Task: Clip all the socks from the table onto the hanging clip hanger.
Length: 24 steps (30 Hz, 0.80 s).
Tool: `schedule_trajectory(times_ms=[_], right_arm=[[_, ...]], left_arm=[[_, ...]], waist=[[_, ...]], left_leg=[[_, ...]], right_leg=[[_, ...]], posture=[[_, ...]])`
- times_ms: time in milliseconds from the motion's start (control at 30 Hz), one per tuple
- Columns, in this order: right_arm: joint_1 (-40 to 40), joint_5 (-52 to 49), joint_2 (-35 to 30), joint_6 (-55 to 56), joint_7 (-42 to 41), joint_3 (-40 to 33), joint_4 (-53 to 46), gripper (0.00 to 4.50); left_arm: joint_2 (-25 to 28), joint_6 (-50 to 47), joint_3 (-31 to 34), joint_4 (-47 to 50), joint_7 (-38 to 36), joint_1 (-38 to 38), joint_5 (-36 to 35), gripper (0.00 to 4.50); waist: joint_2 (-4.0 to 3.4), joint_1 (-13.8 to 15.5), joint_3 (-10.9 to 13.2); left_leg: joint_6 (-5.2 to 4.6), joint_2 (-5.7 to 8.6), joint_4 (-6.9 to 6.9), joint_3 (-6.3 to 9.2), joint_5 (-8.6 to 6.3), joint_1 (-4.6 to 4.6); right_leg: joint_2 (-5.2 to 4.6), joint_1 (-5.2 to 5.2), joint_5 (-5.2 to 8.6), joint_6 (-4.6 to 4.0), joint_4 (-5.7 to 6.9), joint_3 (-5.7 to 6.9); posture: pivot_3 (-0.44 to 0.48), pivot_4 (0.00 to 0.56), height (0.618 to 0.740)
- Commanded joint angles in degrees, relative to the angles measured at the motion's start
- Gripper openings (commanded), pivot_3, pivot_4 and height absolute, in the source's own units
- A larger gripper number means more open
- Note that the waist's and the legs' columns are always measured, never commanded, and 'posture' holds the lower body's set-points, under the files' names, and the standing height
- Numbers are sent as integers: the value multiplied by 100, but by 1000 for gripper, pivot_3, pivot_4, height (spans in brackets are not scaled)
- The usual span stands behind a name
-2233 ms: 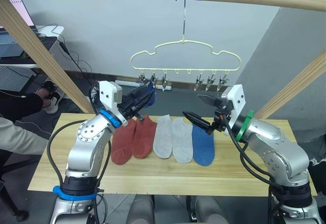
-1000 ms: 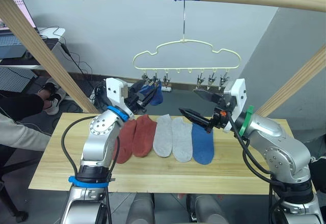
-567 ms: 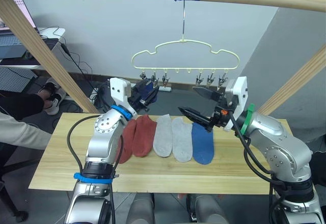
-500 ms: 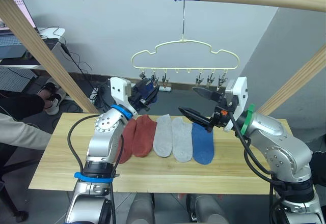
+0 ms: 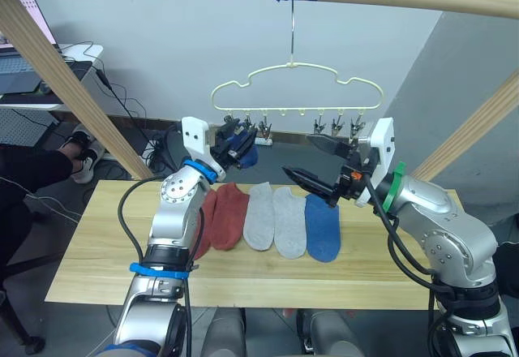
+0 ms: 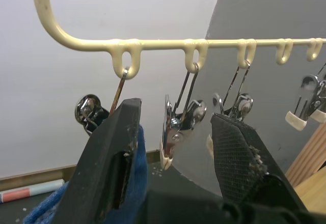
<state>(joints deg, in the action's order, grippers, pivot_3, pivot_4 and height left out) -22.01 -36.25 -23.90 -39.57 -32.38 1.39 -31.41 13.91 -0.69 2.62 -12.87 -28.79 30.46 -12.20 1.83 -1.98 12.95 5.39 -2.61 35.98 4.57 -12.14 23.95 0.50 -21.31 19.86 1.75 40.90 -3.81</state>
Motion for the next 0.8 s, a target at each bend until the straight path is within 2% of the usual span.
schedule_trajectory(times_ms=[33, 800], right_arm=[[-110, -105, 0, 69, -17, -25, -210, 4500], [-94, -248, -52, -75, 112, -101, -418, 4500]], left_arm=[[-28, 230, -12, -31, 80, 153, 106, 2478], [-231, 649, -61, -542, 190, 380, 335, 2478]], waist=[[0, -2, 0], [0, -57, 0]], left_leg=[[0, 0, 0, 0, 0, 0], [0, 1, -1, -1, 0, 1]], right_leg=[[0, 0, 0, 0, 0, -1], [1, 0, 0, 0, -3, -1]], posture=[[-50, 202, 740], [-73, 204, 740]])
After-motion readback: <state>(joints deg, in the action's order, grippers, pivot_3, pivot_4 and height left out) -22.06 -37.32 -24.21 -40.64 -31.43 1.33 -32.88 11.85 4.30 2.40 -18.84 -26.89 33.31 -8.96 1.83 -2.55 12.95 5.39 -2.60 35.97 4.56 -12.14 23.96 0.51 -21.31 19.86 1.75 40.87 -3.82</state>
